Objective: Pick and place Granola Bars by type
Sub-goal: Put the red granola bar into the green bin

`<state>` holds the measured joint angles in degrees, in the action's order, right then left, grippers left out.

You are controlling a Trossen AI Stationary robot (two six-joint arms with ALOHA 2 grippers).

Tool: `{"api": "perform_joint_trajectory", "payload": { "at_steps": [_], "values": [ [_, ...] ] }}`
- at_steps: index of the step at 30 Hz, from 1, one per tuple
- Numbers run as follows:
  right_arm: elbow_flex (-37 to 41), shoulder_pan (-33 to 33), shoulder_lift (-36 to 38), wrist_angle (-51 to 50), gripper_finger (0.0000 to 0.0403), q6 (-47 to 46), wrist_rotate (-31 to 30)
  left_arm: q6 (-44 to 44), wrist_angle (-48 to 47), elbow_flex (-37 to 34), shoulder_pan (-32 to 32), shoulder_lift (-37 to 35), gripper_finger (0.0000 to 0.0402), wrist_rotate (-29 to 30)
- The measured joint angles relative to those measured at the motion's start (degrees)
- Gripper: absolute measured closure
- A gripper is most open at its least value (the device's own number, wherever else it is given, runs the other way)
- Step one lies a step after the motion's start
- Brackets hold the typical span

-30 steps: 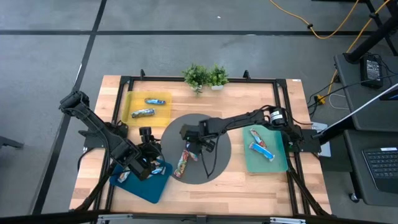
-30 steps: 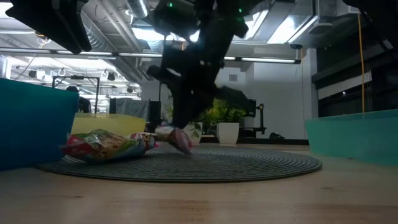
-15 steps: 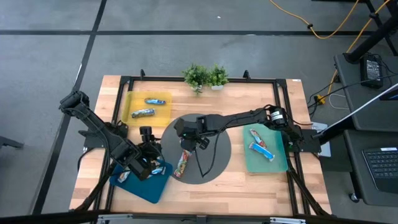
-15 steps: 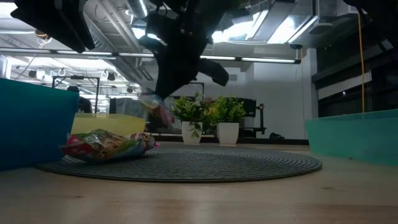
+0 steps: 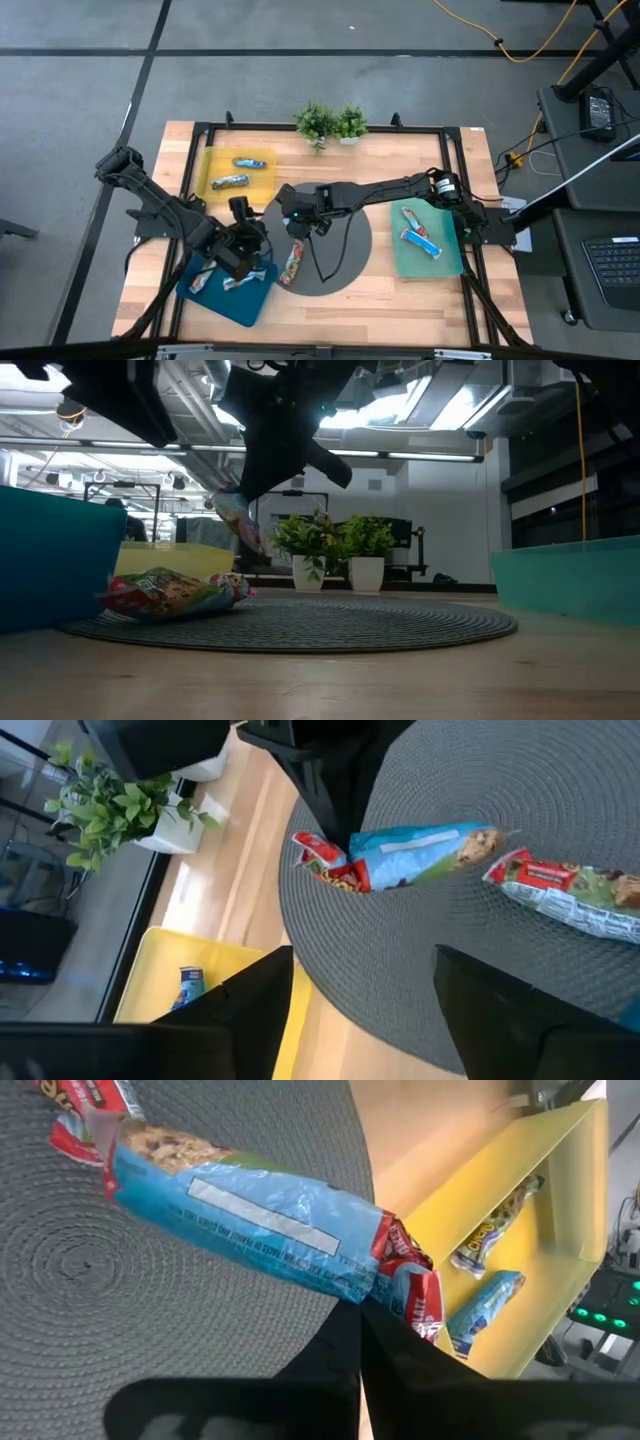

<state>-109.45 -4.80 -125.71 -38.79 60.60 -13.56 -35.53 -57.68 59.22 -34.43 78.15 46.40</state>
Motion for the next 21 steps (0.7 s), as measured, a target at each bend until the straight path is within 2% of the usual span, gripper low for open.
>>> {"api": "perform_joint_trajectory", "payload": {
  "at_steps": [4,9,17,21],
  "values": [
    [0.00,-0.02,0.00,-0.01,0.0401,-0.07,0.02,1.89,3.28,-1.40,2.11,-0.02,0.0152,-0.08],
    [0.00,-0.02,0.00,0.24,0.0402,-0.04,0.02,6.56,12.73,-6.71,6.24,-0.02,0.0133,-2.88],
    [0.00,-0.02,0.00,0.15,0.0401,-0.07,0.04,19.49,31.54,-12.35,12.35,0.00,0.0133,-10.57],
    [0.04,-0.02,0.00,-0.06,0.0401,-0.07,-0.05,22.17,34.28,-12.89,14.89,0.00,0.0134,-13.78]
  ]
}}
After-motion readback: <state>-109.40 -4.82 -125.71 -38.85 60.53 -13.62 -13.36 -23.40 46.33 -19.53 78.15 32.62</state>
